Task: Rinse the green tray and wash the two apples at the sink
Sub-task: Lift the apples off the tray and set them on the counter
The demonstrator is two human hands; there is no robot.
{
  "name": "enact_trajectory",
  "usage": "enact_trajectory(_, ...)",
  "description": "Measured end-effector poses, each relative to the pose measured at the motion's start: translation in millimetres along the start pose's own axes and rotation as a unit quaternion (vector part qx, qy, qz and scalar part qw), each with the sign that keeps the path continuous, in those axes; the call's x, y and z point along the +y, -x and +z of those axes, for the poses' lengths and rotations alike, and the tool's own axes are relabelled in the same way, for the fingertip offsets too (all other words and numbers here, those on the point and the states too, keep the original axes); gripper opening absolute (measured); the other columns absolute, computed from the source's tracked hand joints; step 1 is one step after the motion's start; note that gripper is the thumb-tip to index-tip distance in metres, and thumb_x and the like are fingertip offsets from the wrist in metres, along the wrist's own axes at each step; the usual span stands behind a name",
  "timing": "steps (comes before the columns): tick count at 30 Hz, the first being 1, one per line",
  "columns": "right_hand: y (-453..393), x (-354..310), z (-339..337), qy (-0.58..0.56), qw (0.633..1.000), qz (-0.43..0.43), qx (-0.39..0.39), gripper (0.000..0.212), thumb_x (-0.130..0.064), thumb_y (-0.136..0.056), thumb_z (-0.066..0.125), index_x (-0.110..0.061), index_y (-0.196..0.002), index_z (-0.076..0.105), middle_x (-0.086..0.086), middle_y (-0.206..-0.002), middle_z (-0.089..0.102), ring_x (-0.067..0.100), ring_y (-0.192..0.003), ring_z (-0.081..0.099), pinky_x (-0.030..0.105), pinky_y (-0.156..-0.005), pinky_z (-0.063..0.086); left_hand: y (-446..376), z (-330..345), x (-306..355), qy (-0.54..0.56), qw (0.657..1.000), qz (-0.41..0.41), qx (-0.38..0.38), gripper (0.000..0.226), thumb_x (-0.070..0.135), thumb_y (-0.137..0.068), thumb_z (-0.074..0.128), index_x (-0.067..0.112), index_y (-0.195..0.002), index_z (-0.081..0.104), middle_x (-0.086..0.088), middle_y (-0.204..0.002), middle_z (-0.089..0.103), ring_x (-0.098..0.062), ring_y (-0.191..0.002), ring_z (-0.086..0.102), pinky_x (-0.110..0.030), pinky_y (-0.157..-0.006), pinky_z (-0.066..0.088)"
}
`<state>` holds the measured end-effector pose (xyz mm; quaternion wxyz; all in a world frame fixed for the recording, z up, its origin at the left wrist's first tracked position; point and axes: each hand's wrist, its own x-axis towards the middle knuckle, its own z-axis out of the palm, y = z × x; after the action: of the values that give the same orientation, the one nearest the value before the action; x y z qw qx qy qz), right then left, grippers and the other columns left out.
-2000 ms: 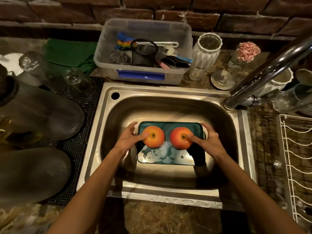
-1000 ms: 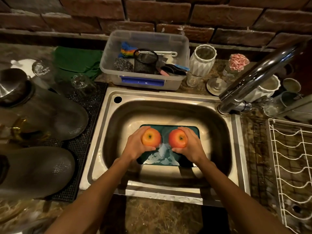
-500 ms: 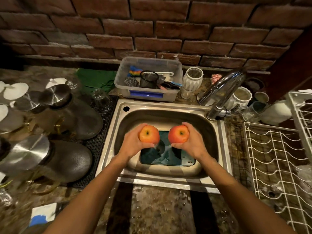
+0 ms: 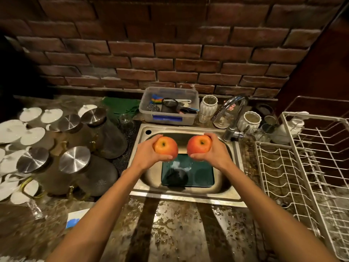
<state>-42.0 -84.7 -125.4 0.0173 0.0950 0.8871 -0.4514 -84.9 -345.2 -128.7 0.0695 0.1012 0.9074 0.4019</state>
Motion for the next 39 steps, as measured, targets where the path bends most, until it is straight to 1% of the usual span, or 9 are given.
enact_trajectory(6,28,-27,-3,-0.005,1.000,-0.026,0.000,0.092,-0.046,-0.051,0.094,-0.029,-0.127,0.047,-0.007,-0.116,0.058,0.015,-0.104,0.057,0.028,-0.083,0.045,37,-33,7,-0.001,1.000,-0.005,0.012,0.096,0.045,-0.056,0.093,0.027,-0.141,0.053,-0.001,-0.128,0.063,-0.018,-0.114,0.060,-0.040,-0.104,0.049)
enact_trajectory(15,64,-51,29,0.023,0.996,-0.067,-0.058,0.096,-0.044,-0.051,0.095,-0.032,-0.132,0.044,-0.012,-0.118,0.054,0.013,-0.109,0.056,0.036,-0.095,0.052,106,-55,-19,-0.001,0.998,-0.030,0.059,0.092,0.051,-0.053,0.092,0.030,-0.135,0.058,0.016,-0.118,0.062,-0.004,-0.108,0.058,-0.019,-0.093,0.042)
enact_trajectory(19,79,-53,49,0.016,0.994,-0.074,-0.081,0.092,-0.047,-0.047,0.095,-0.034,-0.126,0.047,-0.009,-0.115,0.058,0.014,-0.107,0.057,0.031,-0.089,0.050,137,-52,-38,0.008,0.996,-0.053,0.068,0.093,0.061,-0.051,0.089,0.037,-0.134,0.055,0.025,-0.115,0.058,0.004,-0.105,0.055,-0.005,-0.087,0.037)
enact_trajectory(25,104,-51,82,0.016,0.991,-0.067,-0.114,0.094,-0.049,-0.047,0.092,-0.038,-0.128,0.047,-0.008,-0.123,0.058,0.018,-0.114,0.055,0.037,-0.096,0.050,177,-42,-69,0.027,0.990,-0.106,0.089,0.087,0.063,-0.047,0.087,0.054,-0.124,0.050,0.037,-0.108,0.053,0.012,-0.097,0.056,-0.002,-0.083,0.037)
enact_trajectory(28,117,-49,100,0.004,0.990,-0.059,-0.131,0.098,-0.048,-0.048,0.093,-0.037,-0.132,0.045,-0.012,-0.127,0.052,0.015,-0.119,0.052,0.033,-0.098,0.047,191,-37,-84,0.033,0.986,-0.137,0.090,0.088,0.055,-0.046,0.090,0.055,-0.122,0.048,0.033,-0.106,0.054,-0.001,-0.100,0.057,-0.017,-0.086,0.042)
enact_trajectory(31,129,-45,119,-0.003,0.989,-0.031,-0.146,0.101,-0.046,-0.048,0.094,-0.035,-0.135,0.043,-0.005,-0.131,0.053,0.018,-0.122,0.052,0.041,-0.105,0.048,206,-29,-94,0.027,0.984,-0.155,0.085,0.090,0.052,-0.046,0.092,0.049,-0.126,0.051,0.030,-0.106,0.055,-0.002,-0.101,0.057,-0.013,-0.083,0.041)
enact_trajectory(34,141,-37,137,-0.002,0.988,-0.008,-0.156,0.098,-0.042,-0.050,0.095,-0.038,-0.132,0.043,-0.003,-0.130,0.054,0.017,-0.118,0.054,0.034,-0.100,0.048,222,-19,-102,0.032,0.982,-0.159,0.092,0.082,0.045,-0.047,0.094,0.061,-0.113,0.049,0.040,-0.104,0.052,0.016,-0.094,0.056,0.002,-0.076,0.039)
enact_trajectory(36,149,-31,149,-0.002,0.986,0.002,-0.164,0.095,-0.039,-0.051,0.095,-0.041,-0.130,0.042,-0.005,-0.129,0.053,0.015,-0.116,0.052,0.026,-0.093,0.045,229,-14,-107,0.044,0.979,-0.174,0.097,0.081,0.042,-0.048,0.095,0.068,-0.107,0.045,0.039,-0.103,0.052,0.026,-0.092,0.051,0.003,-0.070,0.039)
enact_trajectory(39,160,-21,164,0.008,0.987,0.017,-0.161,0.094,-0.039,-0.053,0.094,-0.042,-0.130,0.041,-0.007,-0.125,0.053,0.014,-0.115,0.052,0.022,-0.087,0.044,232,-5,-118,0.061,0.974,-0.192,0.102,0.084,0.037,-0.050,0.096,0.060,-0.114,0.047,0.028,-0.107,0.057,0.021,-0.090,0.050,0.001,-0.069,0.038)
